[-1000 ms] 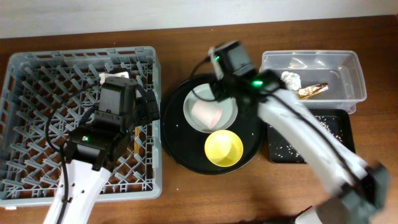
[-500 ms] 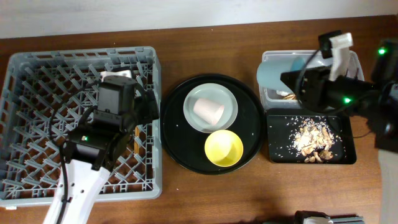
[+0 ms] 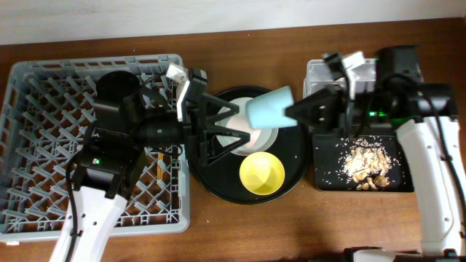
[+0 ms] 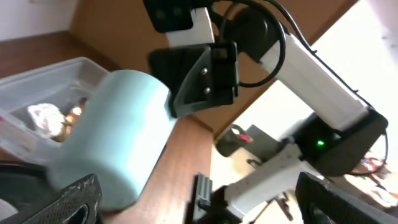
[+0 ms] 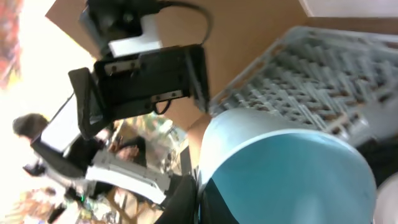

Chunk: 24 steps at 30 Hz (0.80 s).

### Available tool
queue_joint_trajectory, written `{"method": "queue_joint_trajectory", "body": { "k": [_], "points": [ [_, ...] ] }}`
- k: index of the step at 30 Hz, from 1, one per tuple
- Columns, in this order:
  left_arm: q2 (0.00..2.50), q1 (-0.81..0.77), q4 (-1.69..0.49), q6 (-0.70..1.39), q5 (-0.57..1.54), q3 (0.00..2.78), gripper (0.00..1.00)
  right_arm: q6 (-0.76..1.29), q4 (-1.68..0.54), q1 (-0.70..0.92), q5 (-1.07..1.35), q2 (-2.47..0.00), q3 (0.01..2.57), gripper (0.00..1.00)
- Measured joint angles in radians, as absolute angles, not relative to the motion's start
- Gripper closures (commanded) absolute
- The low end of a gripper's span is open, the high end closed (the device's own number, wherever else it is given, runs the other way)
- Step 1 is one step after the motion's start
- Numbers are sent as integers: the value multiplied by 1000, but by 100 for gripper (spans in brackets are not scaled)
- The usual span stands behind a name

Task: Sort waste into correct bins and load items into the dishwasher rack
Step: 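Lift the blue cup and pass it to the left gripper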

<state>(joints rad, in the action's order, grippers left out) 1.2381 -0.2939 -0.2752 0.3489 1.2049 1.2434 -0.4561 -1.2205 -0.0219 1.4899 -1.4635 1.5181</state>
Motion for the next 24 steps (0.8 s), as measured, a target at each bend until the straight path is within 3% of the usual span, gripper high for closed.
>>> {"method": "queue_joint_trajectory", "body": {
  "k": [19, 24],
  "points": [
    [1382, -169, -384, 334, 1304, 1243, 6, -453, -1169, 95, 1514, -1460, 1518, 96],
    [1382, -169, -379, 332, 1416, 1243, 7, -451, -1145, 112, 1518, -1459, 1518, 96]
  ]
}}
